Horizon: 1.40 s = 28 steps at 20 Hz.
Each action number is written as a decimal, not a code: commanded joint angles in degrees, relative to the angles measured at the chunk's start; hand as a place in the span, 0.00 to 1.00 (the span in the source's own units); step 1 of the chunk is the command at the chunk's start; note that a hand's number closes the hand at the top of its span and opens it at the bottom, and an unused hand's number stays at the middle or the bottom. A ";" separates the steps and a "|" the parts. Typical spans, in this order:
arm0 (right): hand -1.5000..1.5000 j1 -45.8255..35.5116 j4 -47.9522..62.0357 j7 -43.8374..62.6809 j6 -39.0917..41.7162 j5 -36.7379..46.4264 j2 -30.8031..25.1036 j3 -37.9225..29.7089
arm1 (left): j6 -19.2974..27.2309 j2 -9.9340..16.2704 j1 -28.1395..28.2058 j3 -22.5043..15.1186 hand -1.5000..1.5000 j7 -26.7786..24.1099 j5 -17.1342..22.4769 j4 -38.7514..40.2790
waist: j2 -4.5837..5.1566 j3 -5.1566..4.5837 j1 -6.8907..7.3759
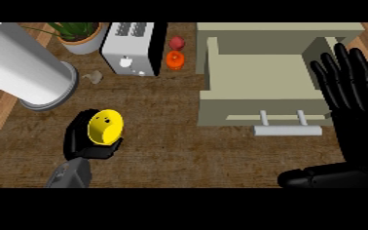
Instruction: Pick up the cup, place it into the drawer and close the drawer
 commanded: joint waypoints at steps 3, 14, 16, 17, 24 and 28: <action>0.00 -1.14 -0.06 1.43 -0.43 -0.90 -0.91 -1.78 | -2.74 -3.02 1.61 -2.84 1.00 0.69 1.74 -13.19 | -0.35 0.11 0.77; 0.00 1.89 4.56 -4.91 2.52 -0.75 -0.56 -1.98 | 4.15 -7.36 0.47 -11.27 1.00 24.53 3.44 -39.84 | -0.12 0.10 0.46; 0.00 2.09 1.93 -2.27 0.27 1.84 0.66 0.40 | 6.26 -7.94 3.19 -13.33 1.00 31.12 4.72 -49.93 | -0.28 0.09 0.78; 0.00 4.23 -2.59 -0.20 1.00 0.61 -0.51 -0.31 | 5.53 -7.41 1.53 -12.45 1.00 31.20 5.77 -47.86 | -0.17 0.06 0.20; 0.00 1.42 0.22 -0.29 -0.18 0.76 -0.02 -0.97 | 14.98 -8.04 -11.01 -14.52 1.00 40.29 3.79 -49.55 | -0.06 0.04 -0.05; 0.00 1.10 0.31 -1.15 1.12 -0.37 -0.89 -1.88 | 18.27 -7.78 -15.68 -15.61 1.00 43.40 2.61 -48.37 | -0.03 0.04 -0.10</action>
